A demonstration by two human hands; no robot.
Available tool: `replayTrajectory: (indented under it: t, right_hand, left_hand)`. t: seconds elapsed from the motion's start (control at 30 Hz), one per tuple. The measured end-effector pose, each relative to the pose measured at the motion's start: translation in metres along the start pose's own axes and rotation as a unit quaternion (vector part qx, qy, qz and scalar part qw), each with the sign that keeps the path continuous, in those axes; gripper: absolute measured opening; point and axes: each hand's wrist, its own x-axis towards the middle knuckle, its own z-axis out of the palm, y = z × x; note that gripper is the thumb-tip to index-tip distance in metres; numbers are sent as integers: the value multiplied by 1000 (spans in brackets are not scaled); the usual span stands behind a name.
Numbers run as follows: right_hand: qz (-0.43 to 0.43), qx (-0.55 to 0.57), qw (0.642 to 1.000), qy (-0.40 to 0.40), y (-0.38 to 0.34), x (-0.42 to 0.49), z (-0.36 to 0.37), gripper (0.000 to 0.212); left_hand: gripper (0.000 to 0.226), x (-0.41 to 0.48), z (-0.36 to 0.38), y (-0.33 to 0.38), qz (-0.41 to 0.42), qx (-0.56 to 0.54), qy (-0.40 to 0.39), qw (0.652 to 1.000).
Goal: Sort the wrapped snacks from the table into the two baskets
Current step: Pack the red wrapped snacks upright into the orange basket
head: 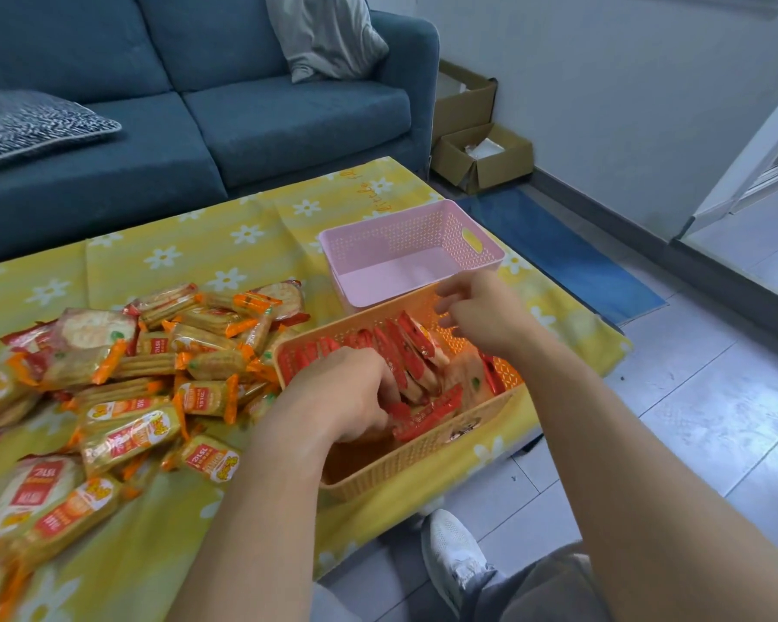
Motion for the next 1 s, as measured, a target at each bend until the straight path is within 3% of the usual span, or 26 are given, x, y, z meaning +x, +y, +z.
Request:
replayTrajectory:
  t: [0.13, 0.27, 0.37, 0.53, 0.63, 0.77, 1.0]
  right_hand:
    - [-43, 25, 999, 1, -1, -9, -10, 20]
    - [-70, 144, 980, -115, -19, -23, -19, 24]
    - [-107, 74, 975, -180, -27, -28, -18, 34]
    - [-130, -15, 990, -48, -22, -21, -27, 16]
    - [-57, -34, 997, 34, -9, -13, -29, 20]
    - [-11, -109, 991, 73, 2, -5, -19, 22]
    - [-21, -298, 952, 73, 6, 2, 12, 22]
  left_hand:
    - [11, -6, -15, -9, 28, -125, 96, 987]
    - [6, -5, -22, -16, 39, -340, 224, 913]
    - [12, 0, -19, -12, 54, -420, 244, 873]
    - [17, 26, -6, 0, 11, -484, 328, 811]
    - [25, 42, 3, 8, 5, -370, 352, 860]
    - [34, 54, 19, 15, 17, -270, 263, 926]
    - [10, 42, 18, 21, 16, -130, 219, 967]
